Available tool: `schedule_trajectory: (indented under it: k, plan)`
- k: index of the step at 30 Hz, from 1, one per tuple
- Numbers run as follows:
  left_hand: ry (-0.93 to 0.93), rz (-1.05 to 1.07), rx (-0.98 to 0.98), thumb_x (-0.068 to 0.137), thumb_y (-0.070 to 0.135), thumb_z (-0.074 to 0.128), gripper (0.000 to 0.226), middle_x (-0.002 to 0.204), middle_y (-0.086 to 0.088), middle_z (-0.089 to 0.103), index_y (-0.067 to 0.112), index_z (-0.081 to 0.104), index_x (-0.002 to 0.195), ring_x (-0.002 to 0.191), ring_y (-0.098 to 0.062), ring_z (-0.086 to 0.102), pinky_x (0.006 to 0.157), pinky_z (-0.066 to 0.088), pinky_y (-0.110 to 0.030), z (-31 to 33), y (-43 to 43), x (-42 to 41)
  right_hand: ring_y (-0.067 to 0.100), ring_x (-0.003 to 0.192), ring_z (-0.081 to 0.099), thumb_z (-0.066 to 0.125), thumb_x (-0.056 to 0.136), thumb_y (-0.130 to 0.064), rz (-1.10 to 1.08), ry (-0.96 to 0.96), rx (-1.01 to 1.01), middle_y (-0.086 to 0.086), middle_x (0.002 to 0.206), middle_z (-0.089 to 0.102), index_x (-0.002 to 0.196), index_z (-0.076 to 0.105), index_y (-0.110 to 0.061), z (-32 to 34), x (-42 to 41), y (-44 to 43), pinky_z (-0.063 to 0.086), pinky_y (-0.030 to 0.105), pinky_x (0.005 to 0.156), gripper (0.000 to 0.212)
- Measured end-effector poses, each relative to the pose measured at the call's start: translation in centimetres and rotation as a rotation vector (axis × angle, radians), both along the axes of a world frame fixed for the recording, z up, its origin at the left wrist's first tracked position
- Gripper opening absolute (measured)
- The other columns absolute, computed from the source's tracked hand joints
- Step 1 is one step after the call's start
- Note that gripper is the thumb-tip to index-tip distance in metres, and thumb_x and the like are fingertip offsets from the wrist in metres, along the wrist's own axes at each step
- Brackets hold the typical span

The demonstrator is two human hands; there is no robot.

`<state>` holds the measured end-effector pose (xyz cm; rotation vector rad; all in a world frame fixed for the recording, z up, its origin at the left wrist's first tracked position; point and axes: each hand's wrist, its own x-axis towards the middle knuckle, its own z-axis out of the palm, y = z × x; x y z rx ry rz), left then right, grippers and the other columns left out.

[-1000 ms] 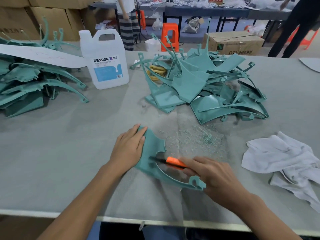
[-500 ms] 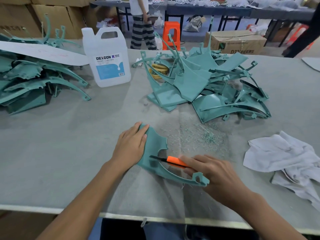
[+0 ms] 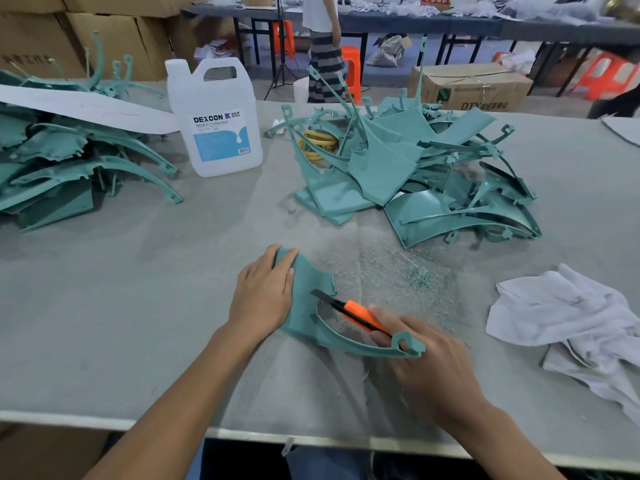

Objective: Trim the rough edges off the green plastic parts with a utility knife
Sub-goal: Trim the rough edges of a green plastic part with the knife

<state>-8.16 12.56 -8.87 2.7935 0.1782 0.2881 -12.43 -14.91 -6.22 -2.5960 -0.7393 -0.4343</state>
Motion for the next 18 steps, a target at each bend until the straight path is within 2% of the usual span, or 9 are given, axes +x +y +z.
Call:
schedule_trajectory:
  k: [4,7,10,13,16,18]
  plan:
    - [0.005,-0.003,0.008,0.108,0.028,0.032,0.043,0.152,-0.003,0.036,0.024,0.041,0.15,0.126,-0.028,0.046,0.109,0.032,-0.04,0.1,0.0,-0.1,0.017,0.075,0.066,0.07,0.094,-0.04,0.017,0.045,0.027,-0.015,0.089,0.067,0.131,0.063,-0.043,0.3,-0.2,0.1,0.051,0.036,0.054,0.038]
    - [0.009,0.001,0.003,0.108,0.027,0.032,0.043,0.152,-0.005,0.036,0.023,0.041,0.149,0.126,-0.029,0.047,0.109,0.032,-0.04,0.3,-0.2,-0.1,0.018,0.064,0.066,0.076,0.089,-0.037,-0.073,-0.039,-0.003,-0.013,0.08,0.068,0.126,0.07,-0.036,0.4,0.0,0.5,0.045,0.03,0.047,0.038]
    - [0.012,0.023,-0.001,0.108,0.026,0.031,0.042,0.152,-0.007,0.034,0.022,0.04,0.149,0.128,-0.029,0.045,0.111,0.03,-0.04,0.4,-0.6,-0.2,0.019,0.057,0.063,0.064,0.092,-0.041,-0.109,-0.059,0.0,-0.01,0.072,0.063,0.122,0.07,-0.034,0.9,0.0,1.1,0.042,0.029,0.043,0.032]
    - [0.007,0.031,0.004,0.108,0.024,0.031,0.041,0.152,-0.006,0.034,0.022,0.039,0.148,0.128,-0.029,0.044,0.111,0.03,-0.04,0.4,-0.8,-0.2,0.019,0.056,0.063,0.071,0.091,-0.034,-0.044,-0.105,-0.033,-0.01,0.072,0.062,0.12,0.069,-0.034,0.7,-0.3,1.2,0.039,0.026,0.043,0.028]
    - [0.012,0.028,0.006,0.108,0.025,0.03,0.042,0.152,-0.006,0.033,0.022,0.038,0.15,0.128,-0.028,0.045,0.111,0.03,-0.039,0.5,-0.7,-0.2,0.019,0.063,0.065,0.071,0.093,-0.034,-0.096,-0.019,0.01,-0.01,0.078,0.066,0.125,0.068,-0.036,1.0,0.3,0.8,0.045,0.03,0.048,0.032]
    - [0.006,0.024,0.012,0.108,0.025,0.03,0.042,0.152,-0.005,0.034,0.022,0.038,0.149,0.127,-0.027,0.045,0.11,0.03,-0.039,0.5,-0.7,-0.2,0.02,0.059,0.064,0.073,0.091,-0.034,-0.075,-0.043,0.016,-0.009,0.075,0.066,0.122,0.071,-0.032,1.1,0.2,1.0,0.043,0.031,0.044,0.031]
